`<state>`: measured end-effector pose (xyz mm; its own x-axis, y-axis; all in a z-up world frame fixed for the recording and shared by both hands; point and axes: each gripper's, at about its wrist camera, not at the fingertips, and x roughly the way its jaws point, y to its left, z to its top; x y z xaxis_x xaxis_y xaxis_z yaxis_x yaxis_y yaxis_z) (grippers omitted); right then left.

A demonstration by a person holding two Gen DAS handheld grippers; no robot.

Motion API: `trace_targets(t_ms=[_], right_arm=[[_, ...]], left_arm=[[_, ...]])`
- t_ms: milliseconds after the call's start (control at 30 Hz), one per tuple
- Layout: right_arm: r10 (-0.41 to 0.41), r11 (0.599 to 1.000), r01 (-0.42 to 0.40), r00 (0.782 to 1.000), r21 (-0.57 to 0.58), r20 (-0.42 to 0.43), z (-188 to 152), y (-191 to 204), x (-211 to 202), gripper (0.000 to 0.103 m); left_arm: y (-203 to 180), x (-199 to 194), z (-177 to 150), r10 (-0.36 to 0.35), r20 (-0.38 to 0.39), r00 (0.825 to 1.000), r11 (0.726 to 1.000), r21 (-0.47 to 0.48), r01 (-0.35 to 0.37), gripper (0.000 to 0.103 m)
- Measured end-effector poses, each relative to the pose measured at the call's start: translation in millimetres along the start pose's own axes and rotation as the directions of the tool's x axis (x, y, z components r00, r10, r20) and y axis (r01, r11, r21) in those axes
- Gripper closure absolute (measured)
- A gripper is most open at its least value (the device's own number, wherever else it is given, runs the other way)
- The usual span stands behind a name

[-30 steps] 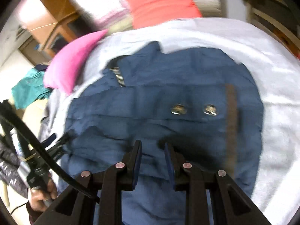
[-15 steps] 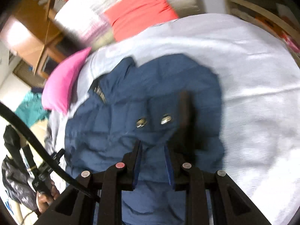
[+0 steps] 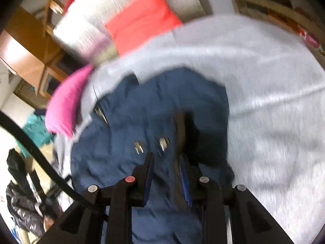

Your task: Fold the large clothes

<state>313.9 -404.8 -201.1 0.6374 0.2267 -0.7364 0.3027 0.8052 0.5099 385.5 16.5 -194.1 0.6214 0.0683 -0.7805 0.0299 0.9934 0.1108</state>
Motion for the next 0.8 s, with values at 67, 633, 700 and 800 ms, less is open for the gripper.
trace_targets(t_ms=[67, 633, 700, 800], right_arm=[[0.019, 1.000, -0.020, 0.999, 0.015, 0.046, 8, 1, 5, 0.074], [0.078, 0.995, -0.080, 0.996, 0.055, 0.053, 21, 4, 11, 0.074], [0.058, 0.998, -0.058, 0.998, -0.002, 0.038, 8, 12, 2, 0.074], [0.006, 1.000, -0.007, 0.998, -0.018, -0.059, -10, 7, 13, 0.074]], left_arm=[[-7, 3, 0, 0.002, -0.008, 1.000, 1.000, 0.025, -0.001, 0.038], [-13, -6, -3, 0.015, 0.014, 1.000, 0.996, 0.085, -0.016, 0.037], [-11, -7, -7, 0.020, 0.015, 1.000, 0.995, 0.097, -0.022, 0.037], [-16, 12, -19, 0.028, -0.083, 0.996, 0.991, 0.133, -0.017, 0.037]])
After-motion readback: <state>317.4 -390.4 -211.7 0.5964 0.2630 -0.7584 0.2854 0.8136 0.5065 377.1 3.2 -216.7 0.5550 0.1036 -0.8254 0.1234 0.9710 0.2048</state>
